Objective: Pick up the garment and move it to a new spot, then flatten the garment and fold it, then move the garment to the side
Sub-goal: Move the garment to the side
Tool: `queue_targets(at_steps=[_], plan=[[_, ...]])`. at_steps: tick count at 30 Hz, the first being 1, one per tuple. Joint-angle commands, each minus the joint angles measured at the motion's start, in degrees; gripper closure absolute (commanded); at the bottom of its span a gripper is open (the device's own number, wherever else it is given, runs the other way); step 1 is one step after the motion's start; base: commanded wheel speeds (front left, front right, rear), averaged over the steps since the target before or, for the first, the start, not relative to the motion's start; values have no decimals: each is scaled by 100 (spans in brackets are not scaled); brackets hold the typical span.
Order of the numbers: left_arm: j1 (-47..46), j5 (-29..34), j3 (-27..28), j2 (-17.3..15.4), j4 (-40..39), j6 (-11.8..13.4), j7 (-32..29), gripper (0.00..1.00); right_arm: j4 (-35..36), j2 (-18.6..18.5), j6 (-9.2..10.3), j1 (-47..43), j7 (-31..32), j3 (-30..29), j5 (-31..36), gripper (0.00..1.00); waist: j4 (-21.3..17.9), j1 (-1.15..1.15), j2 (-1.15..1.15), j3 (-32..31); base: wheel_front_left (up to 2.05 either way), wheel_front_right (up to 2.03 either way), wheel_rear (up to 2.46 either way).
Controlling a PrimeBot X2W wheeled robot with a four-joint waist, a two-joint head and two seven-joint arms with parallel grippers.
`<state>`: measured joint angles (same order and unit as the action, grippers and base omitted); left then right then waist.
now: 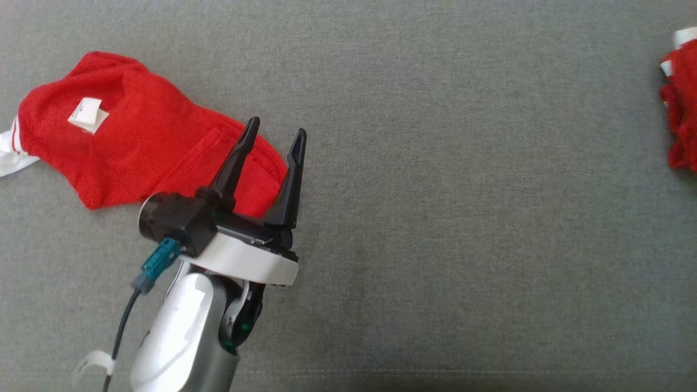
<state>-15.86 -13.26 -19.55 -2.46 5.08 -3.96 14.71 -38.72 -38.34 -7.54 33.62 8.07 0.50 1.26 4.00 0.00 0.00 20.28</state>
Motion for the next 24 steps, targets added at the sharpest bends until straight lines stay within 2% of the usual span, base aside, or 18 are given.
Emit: queue_targets(at_steps=[1,7,16,24], plan=[[-159,-6,185,-42,-165,-16,29,0,259,-97,5,14,-61,-91,89,0,-39,0,0,-85,0,0,0],[-53,-2,302,-42,-140,1,29,0,989,714,5,-101,-361,-399,238,0,-153,0,0,-494,0,0,0],[262,-22,517,-42,-201,73,29,0,2401,2422,5,-738,-819,-225,-101,0,-226,0,0,-1197,0,0,0],[699,83,674,-42,-139,75,29,0,2644,3243,5,-1602,-1359,34,-383,0,-198,0,0,-1631,0,0,0]])
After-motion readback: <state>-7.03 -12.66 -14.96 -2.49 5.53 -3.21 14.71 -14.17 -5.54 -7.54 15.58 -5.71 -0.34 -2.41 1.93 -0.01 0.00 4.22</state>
